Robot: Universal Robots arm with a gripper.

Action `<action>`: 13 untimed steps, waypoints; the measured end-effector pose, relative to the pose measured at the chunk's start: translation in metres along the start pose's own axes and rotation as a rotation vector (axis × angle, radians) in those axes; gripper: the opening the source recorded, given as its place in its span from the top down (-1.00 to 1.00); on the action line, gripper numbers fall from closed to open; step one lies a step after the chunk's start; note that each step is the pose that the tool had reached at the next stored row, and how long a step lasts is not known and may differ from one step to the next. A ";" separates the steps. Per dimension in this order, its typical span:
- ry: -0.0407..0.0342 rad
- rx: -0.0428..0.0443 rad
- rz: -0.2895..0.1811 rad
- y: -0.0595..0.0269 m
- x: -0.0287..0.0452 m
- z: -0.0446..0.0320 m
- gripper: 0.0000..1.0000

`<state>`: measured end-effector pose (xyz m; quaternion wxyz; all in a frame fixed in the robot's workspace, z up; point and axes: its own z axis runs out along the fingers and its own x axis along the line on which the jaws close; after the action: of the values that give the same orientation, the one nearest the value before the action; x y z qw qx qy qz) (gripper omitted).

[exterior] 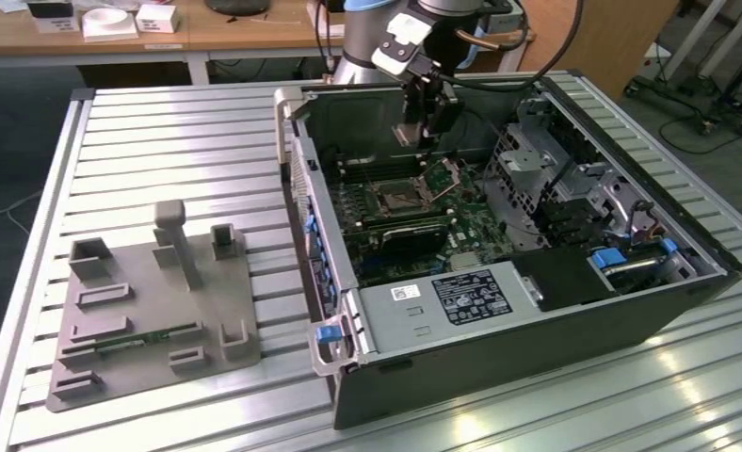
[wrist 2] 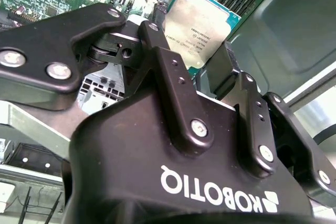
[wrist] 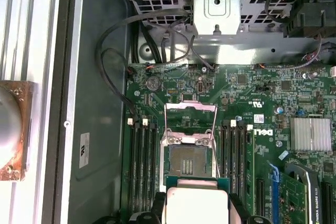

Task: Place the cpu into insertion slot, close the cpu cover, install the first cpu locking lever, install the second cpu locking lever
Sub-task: 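Place the cpu into insertion slot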

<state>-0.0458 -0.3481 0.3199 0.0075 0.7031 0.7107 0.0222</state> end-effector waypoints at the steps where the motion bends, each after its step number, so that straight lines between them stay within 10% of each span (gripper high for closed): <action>1: 0.0000 0.0000 0.000 0.0000 0.0000 0.0000 -0.08; 7: 0.0002 0.0043 0.000 0.0001 0.0000 0.0003 -0.08; 13: 0.0003 0.0376 0.006 -0.0001 0.0000 0.0016 -0.08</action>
<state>-0.0458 -0.3481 0.3183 -0.0059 0.7053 0.7088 0.0090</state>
